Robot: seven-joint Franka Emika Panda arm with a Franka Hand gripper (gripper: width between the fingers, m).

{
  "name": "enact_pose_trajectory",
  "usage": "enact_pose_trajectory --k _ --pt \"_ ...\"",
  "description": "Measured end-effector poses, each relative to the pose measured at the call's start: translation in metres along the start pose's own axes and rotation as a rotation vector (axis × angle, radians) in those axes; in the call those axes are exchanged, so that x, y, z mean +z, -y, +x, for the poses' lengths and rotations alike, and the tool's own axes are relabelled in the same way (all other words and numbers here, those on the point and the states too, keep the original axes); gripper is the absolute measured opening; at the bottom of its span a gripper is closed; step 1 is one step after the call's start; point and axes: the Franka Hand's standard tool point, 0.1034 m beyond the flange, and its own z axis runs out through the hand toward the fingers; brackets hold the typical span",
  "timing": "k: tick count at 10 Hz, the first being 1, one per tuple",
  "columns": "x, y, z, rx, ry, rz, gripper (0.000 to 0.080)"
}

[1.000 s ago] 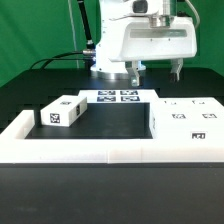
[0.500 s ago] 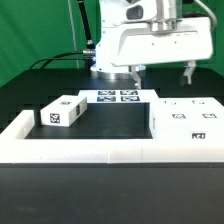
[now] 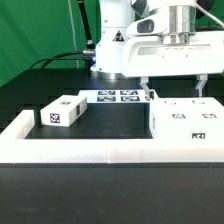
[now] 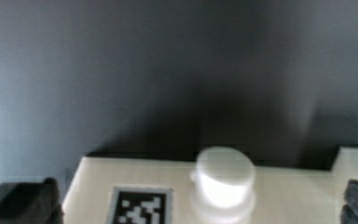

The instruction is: Assemble cabinet

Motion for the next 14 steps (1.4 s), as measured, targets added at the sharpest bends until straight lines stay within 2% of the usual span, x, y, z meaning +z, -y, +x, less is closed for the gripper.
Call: enact_pose_trajectory --k 4,6,8,9,14 --pt "0.000 0.001 -0.001 -0.014 0.001 0.001 0.0797" --pt "0.018 -0.007 0.000 0.017 0.012 -0.007 0.0797" --pt "0.025 -0.005 0.010 0.014 0.004 -0.007 0.0797" --pt "0.030 -0.008 0.008 0.020 0.011 -0.009 0.0797" --pt "0.033 -0.009 0.007 0.010 0.015 -0.011 0.0797"
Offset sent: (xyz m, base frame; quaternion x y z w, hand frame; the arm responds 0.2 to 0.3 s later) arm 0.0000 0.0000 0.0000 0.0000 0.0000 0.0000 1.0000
